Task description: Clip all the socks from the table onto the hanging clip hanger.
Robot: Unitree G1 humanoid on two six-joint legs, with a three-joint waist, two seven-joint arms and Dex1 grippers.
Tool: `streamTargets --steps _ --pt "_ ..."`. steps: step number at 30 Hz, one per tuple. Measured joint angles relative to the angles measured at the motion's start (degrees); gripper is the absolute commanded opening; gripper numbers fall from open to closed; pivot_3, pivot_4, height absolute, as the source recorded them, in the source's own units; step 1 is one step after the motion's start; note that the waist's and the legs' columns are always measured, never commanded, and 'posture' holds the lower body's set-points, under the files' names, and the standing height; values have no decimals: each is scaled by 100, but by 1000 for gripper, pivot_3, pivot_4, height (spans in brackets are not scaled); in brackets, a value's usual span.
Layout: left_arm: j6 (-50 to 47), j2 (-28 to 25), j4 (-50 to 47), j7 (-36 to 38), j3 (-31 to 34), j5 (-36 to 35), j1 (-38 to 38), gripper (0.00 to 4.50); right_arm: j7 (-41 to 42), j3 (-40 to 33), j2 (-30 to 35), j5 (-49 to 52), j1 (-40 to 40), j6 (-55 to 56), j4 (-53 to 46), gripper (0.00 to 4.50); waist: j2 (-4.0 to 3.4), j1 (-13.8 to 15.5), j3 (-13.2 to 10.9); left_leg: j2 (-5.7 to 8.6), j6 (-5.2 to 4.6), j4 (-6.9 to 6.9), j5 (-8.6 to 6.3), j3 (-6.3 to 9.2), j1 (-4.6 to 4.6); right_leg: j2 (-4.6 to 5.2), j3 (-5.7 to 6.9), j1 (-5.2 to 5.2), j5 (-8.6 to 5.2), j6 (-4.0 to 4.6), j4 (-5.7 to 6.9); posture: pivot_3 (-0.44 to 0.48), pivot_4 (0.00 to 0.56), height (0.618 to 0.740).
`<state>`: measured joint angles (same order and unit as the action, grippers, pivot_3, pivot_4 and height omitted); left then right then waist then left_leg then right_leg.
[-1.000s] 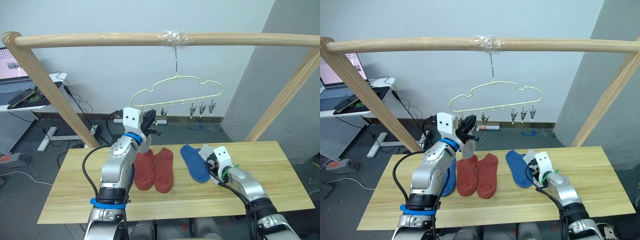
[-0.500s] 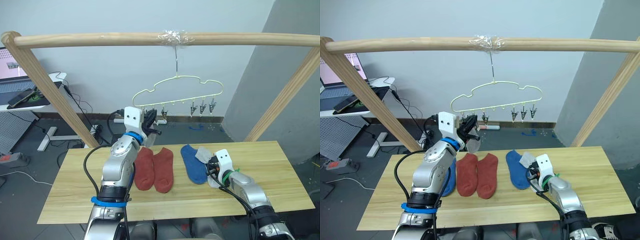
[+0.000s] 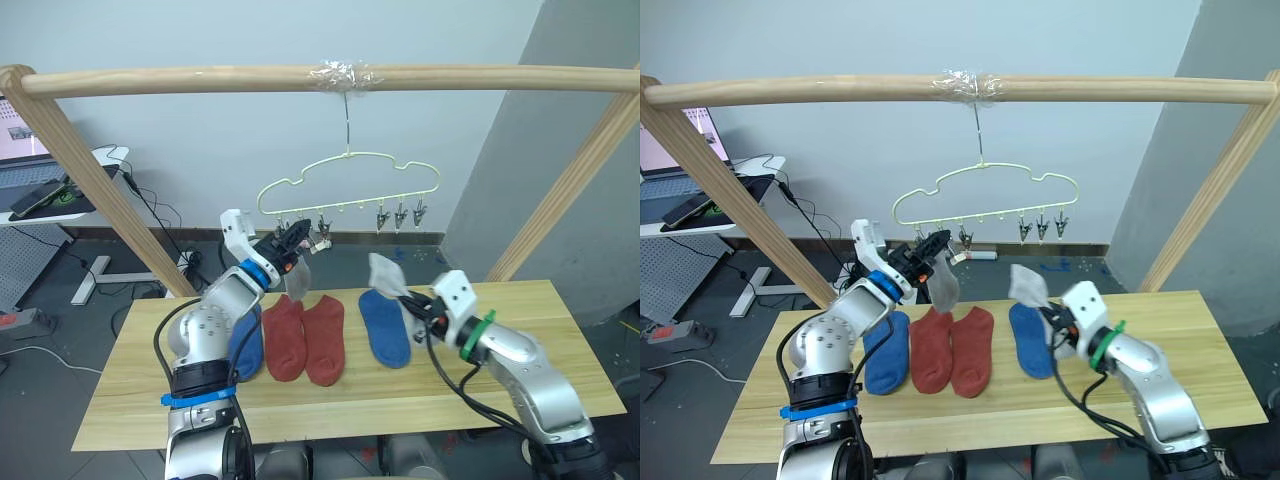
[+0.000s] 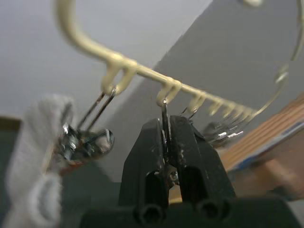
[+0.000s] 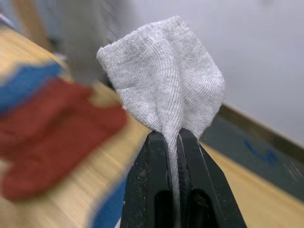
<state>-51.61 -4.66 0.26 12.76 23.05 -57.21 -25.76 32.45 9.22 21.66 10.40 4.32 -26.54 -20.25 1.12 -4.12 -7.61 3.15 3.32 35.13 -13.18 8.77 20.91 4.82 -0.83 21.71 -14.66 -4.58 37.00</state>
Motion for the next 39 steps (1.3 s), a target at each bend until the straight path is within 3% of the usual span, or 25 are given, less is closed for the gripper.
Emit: streamTargets --steps 4,11,26,39 --pt "-594 5 -14 -446 183 -824 -35 0 -159 328 -535 0 353 -268 -11 20 6 58 -4 4 2 -1 -1 3 6 0 -2 6 0 1 -5 -80 105 740" --pt "-673 100 -94 -795 149 -1327 -4 0 -289 567 -854 -15 587 -389 32 20 6 122 -4 5 4 -2 -2 3 11 1 -3 10 0 3 -8 -73 104 740" --pt "-408 -189 -378 -635 -265 -1234 298 0 -300 542 -950 5 970 -603 32 20 6 136 -3 5 5 -5 -2 -3 12 1 -6 16 -1 5 -8 -66 96 740" --pt "-198 -395 -424 -499 -359 -1156 418 4021 -237 664 -805 -10 961 -596 30 0 5 135 -2 4 5 -6 -1 -6 27 1 -10 35 0 6 -6 -61 76 740"
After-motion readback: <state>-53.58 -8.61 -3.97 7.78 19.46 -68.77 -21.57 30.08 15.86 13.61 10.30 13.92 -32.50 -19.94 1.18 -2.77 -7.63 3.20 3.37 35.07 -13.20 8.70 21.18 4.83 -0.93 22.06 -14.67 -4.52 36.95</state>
